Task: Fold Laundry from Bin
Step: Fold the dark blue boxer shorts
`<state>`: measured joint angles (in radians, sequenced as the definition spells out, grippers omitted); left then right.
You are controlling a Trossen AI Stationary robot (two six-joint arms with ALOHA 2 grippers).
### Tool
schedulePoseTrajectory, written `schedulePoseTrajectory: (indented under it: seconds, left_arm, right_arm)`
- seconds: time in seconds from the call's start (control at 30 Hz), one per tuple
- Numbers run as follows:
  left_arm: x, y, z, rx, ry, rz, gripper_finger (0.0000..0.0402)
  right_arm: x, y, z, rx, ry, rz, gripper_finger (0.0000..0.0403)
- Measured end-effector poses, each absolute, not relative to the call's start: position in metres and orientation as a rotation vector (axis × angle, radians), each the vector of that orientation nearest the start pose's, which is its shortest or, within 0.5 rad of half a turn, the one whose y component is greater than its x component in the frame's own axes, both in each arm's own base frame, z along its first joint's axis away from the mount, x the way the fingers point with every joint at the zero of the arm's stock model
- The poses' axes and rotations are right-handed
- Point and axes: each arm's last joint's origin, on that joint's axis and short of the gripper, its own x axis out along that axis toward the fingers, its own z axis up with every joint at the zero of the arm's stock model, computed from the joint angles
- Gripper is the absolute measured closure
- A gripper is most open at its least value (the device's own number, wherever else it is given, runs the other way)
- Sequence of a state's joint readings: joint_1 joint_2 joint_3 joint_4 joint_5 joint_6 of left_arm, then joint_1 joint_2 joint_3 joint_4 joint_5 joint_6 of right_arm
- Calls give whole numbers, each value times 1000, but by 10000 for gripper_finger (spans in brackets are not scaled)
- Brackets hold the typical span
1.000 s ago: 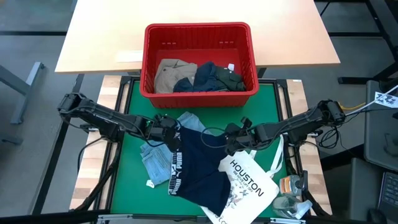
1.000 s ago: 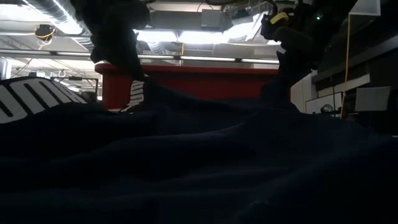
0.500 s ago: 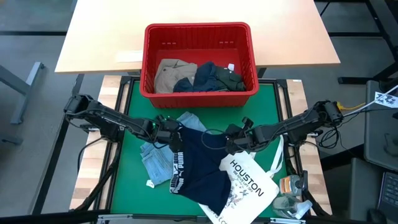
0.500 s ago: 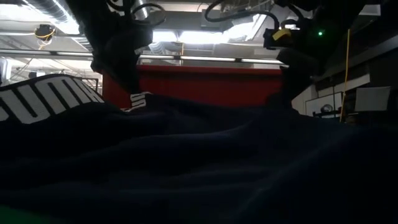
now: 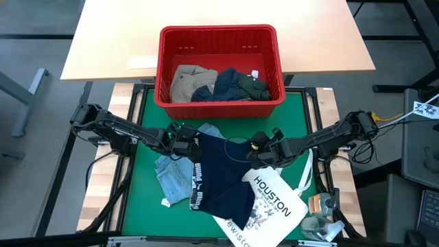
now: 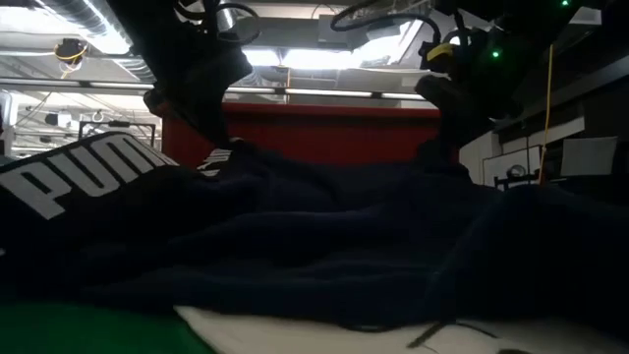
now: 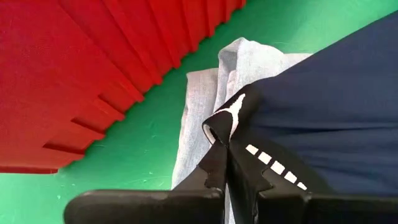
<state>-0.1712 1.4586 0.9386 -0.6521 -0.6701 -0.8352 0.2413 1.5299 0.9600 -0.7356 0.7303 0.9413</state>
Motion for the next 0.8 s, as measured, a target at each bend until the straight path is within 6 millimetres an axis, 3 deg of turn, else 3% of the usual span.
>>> schedulePoseTrajectory:
  seconds: [0.63,0.8]
  left_arm:
    - [267,-28,213,-257,811,823,401]
    - [267,-28,213,-257,811,823,401]
  right_arm:
    - [263,46,198,123,944,-836,400]
    - [261,45,197,120,982,-834,362]
